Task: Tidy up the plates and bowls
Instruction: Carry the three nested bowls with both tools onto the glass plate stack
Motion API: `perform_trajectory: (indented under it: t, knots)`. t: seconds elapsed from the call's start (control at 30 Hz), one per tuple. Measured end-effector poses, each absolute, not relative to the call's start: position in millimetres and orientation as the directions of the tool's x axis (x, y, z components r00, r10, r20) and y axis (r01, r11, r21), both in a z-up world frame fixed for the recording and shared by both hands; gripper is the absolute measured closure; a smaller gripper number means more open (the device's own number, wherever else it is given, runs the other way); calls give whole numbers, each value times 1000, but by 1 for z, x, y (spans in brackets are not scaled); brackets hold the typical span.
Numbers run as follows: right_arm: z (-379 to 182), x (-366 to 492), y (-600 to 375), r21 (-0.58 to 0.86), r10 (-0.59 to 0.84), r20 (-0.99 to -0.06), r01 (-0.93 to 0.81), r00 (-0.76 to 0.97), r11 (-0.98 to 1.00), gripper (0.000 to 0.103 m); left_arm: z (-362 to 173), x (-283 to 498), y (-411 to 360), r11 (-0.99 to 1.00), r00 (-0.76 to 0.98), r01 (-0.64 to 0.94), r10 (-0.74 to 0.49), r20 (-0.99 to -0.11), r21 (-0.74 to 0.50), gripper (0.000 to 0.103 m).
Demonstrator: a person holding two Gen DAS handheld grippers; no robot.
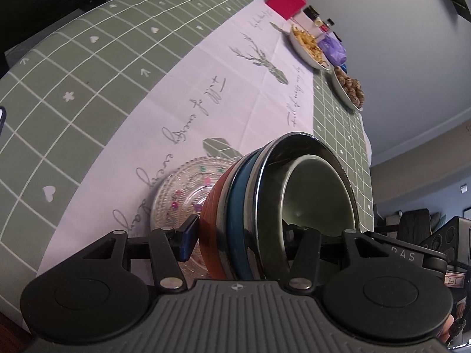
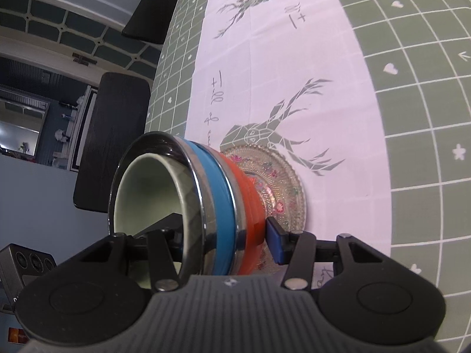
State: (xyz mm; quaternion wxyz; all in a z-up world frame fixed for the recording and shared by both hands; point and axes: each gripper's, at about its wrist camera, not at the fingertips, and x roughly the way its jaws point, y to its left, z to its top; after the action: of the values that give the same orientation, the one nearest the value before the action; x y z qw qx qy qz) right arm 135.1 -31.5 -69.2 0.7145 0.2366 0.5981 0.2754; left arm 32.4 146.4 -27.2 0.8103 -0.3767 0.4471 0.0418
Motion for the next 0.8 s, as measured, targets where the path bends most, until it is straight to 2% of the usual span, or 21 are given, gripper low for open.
perform_trajectory:
  t: [0.5,0.8]
  knots:
    - [-83,145,-20,650,659,-743,-108,117,752,54,-45,34,157,673,595,-450,-263,-759,-587,45]
    - [-83,143,-20,652,664,-737,-126,130,748,53,-43,34,153,706,612,-422,-241,-753,-569,44]
